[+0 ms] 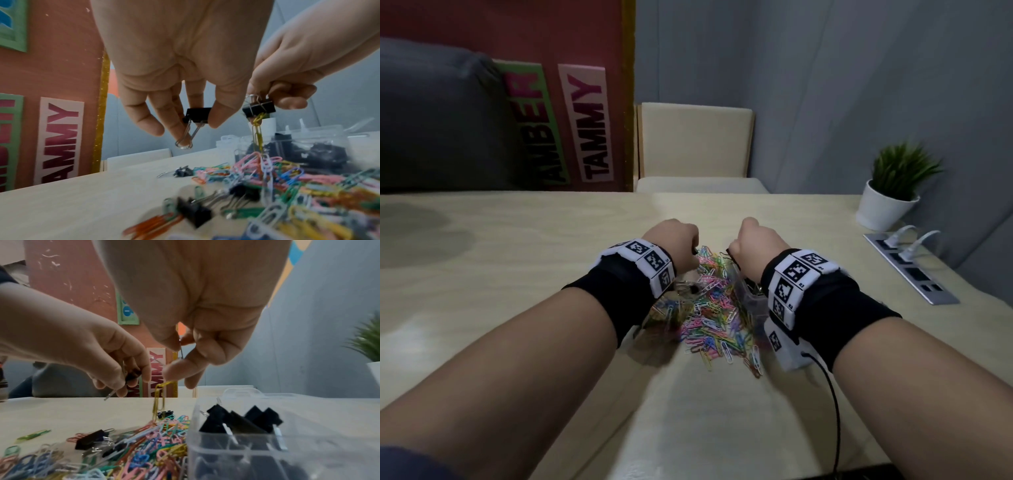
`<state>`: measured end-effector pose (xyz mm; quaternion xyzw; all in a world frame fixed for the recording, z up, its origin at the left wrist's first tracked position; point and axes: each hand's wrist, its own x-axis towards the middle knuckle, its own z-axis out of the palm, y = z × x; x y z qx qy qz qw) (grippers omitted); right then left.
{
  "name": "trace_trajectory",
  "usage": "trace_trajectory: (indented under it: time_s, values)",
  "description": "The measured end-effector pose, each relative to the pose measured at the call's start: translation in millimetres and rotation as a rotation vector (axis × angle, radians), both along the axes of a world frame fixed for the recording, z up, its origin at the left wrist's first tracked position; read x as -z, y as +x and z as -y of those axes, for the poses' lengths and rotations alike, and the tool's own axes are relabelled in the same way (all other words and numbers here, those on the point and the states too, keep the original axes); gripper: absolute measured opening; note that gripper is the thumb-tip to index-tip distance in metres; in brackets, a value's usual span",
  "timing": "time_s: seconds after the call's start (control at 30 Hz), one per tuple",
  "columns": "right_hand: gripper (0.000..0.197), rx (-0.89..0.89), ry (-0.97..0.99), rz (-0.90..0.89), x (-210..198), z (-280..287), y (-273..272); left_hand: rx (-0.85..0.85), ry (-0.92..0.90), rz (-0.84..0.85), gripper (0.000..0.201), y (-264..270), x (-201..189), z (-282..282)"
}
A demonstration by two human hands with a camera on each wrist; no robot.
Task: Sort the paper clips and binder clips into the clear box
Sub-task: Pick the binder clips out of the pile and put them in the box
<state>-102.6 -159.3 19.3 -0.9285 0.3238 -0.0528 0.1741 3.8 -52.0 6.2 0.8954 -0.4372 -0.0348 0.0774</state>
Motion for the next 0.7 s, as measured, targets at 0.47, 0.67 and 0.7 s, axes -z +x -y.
trace_trajectory:
  time_s: [0.47, 0.67, 0.7]
  values:
    - [0.013, -0.163, -0.02, -0.075, 3, 3, -32, 0.008, -0.036, 0.074, 0.013, -23, -7, 27]
    - [0.014, -0.26, -0.087, -0.018, 0, 0, -40, -0.037, -0.058, 0.092, 0.017, -22, -10, 28]
    - [0.015, -0.253, -0.086, -0.003, 1, 1, -41, -0.044, -0.064, 0.087, 0.016, -21, -10, 28]
